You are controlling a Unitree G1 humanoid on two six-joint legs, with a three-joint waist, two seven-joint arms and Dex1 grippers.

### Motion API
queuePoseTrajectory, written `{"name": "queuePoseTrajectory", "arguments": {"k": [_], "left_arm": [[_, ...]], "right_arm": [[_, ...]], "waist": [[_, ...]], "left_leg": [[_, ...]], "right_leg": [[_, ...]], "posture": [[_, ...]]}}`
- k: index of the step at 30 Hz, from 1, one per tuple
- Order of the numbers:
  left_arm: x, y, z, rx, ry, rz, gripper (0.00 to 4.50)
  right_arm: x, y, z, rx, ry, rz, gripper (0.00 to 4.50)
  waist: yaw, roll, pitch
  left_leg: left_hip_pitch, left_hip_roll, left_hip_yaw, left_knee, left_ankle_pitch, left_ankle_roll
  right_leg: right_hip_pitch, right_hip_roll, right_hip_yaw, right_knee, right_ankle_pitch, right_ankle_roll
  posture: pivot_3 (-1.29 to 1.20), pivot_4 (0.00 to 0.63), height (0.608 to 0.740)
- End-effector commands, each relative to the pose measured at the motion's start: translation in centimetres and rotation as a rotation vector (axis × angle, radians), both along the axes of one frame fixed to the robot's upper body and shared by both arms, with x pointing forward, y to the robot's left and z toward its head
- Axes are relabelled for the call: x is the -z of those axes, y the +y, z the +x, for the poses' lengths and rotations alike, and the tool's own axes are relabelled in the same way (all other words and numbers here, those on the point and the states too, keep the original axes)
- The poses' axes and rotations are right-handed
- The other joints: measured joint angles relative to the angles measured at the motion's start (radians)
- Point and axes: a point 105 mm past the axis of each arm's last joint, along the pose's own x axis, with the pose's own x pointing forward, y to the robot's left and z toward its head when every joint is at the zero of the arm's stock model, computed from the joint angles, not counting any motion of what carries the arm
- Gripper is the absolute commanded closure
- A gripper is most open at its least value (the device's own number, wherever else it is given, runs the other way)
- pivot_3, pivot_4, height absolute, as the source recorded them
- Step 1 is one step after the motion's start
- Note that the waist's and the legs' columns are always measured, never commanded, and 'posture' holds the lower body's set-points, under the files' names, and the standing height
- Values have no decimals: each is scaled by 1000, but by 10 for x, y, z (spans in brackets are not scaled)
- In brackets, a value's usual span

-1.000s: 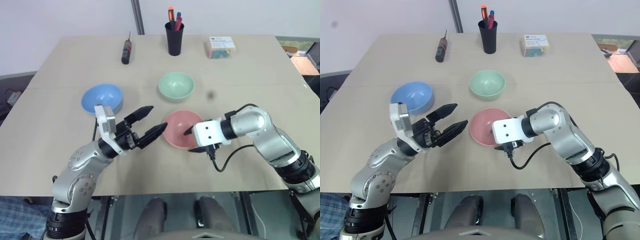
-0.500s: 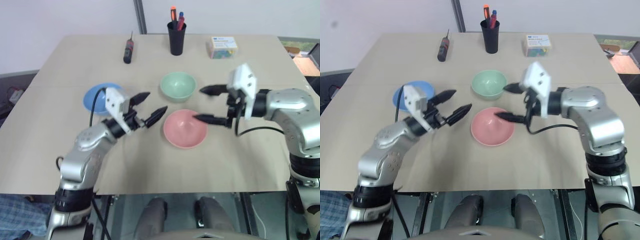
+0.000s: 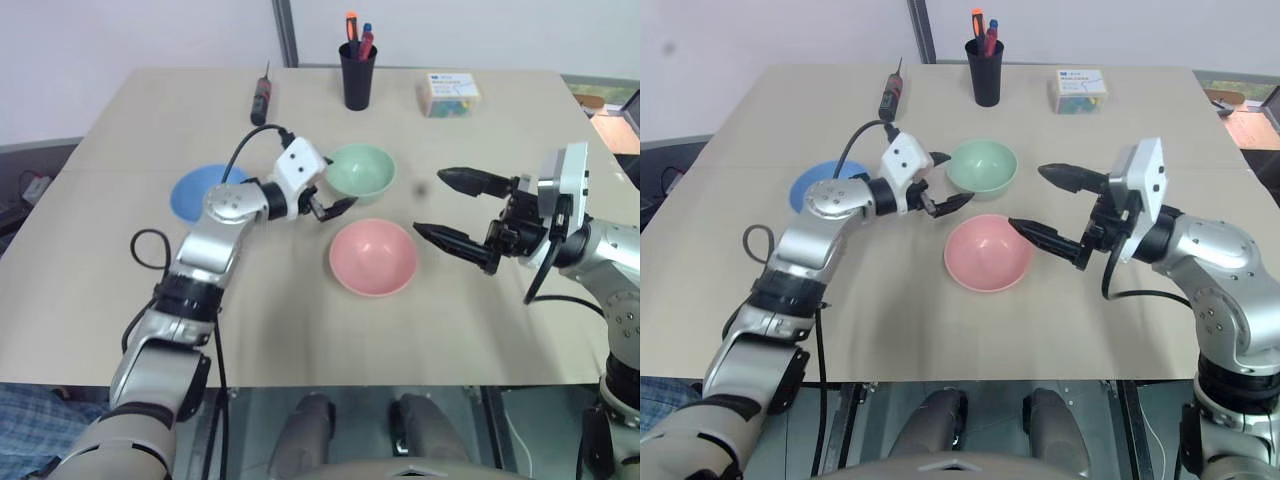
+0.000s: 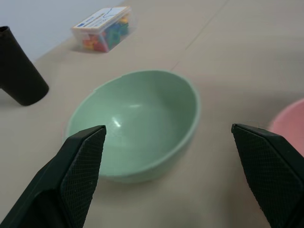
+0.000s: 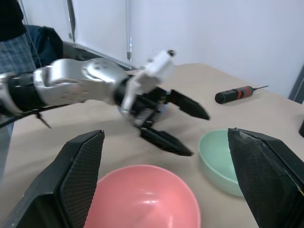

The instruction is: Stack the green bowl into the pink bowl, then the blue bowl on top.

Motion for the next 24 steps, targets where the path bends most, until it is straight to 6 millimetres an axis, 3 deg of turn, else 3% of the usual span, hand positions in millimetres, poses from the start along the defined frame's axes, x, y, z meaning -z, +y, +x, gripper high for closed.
{"name": "queuePoseTrajectory", "arguments": {"k": [1, 9, 13, 18, 21, 24], "left_arm": [[-2, -10, 6, 41, -28, 48, 0], [18, -21, 16, 98, 8, 185, 0], [14, -24, 21, 94, -15, 182, 0], [14, -27, 22, 98, -24, 177, 2081], [15, -27, 22, 102, -25, 174, 2834], [16, -25, 22, 97, -24, 176, 3977]], "right_arm": [[-12, -6, -8, 32, -80, 2, 123], [-11, -9, -9, 74, -85, 4, 123], [-13, -8, -9, 83, -95, 0, 123], [-14, -7, -11, 82, -91, 1, 0], [-13, -7, -12, 86, -89, -11, 0], [-13, -6, -12, 81, -87, -13, 0]], "waist": [[-3, 0, 0], [-10, 0, 0], [-16, 0, 0], [-21, -1, 0], [-22, -1, 0], [-23, -1, 0]], "left_leg": [[0, 0, 0, 0, 0, 0], [0, 0, 0, 0, 0, 0], [0, 0, -1, 0, 0, 0], [0, 0, -1, 0, 0, 0], [0, 0, -1, 0, 0, 0], [0, 0, -1, 0, 0, 0]], "right_leg": [[0, 0, 0, 0, 0, 0], [0, 0, 0, 0, 0, 0], [0, 1, 0, 1, 0, 0], [0, 0, 0, 0, 0, 0], [0, 0, 0, 1, 0, 0], [0, 0, 0, 1, 0, 0]], "posture": [[0, 150, 739], [0, 150, 739], [0, 150, 739], [0, 150, 739], [0, 150, 739], [0, 150, 739]]}}
